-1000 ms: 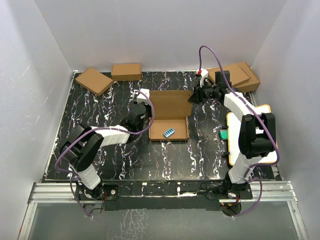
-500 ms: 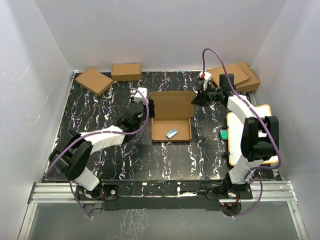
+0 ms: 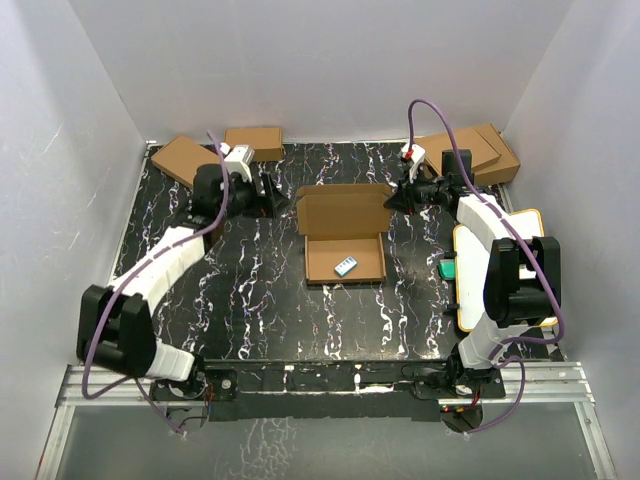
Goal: Fold the paper box
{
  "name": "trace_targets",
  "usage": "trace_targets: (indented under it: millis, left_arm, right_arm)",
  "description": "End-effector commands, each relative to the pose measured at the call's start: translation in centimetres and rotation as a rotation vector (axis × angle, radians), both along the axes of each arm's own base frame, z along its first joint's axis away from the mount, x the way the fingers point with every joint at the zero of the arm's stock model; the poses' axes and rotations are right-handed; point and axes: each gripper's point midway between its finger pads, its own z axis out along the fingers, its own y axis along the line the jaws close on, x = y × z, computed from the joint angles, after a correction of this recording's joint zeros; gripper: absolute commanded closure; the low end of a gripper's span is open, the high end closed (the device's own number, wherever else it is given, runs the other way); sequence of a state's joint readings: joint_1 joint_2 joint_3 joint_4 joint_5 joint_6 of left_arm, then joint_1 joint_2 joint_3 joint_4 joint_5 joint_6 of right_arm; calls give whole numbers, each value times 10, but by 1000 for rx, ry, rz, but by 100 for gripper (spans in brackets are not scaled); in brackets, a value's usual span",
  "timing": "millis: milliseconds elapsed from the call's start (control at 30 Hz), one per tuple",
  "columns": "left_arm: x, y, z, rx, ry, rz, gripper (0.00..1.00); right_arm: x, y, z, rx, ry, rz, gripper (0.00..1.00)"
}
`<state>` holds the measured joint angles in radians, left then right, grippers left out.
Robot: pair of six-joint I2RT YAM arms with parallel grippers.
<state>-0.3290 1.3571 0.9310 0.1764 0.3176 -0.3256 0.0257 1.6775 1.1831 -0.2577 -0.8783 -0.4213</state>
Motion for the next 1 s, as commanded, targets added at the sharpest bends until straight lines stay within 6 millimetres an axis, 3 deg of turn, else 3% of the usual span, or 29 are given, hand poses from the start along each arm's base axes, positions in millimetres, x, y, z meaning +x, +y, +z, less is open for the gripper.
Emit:
trace_targets:
  millis: [0,433,600,967]
  left_arm:
    - [-25,-30,-2,-72,192,-299,23]
    - [15,-33,-27,32,137,-323,37]
    - [28,-38,-29,35,96,-335,51]
    - [33,-51,-33,23,87,-348,68]
  right_arm:
    - [7,4,29,17,-128,39,92]
    - [5,6,28,34,-113,48,92]
    - [5,6,27,36,-108,47,92]
    - [6,7,27,41,-105,49,92]
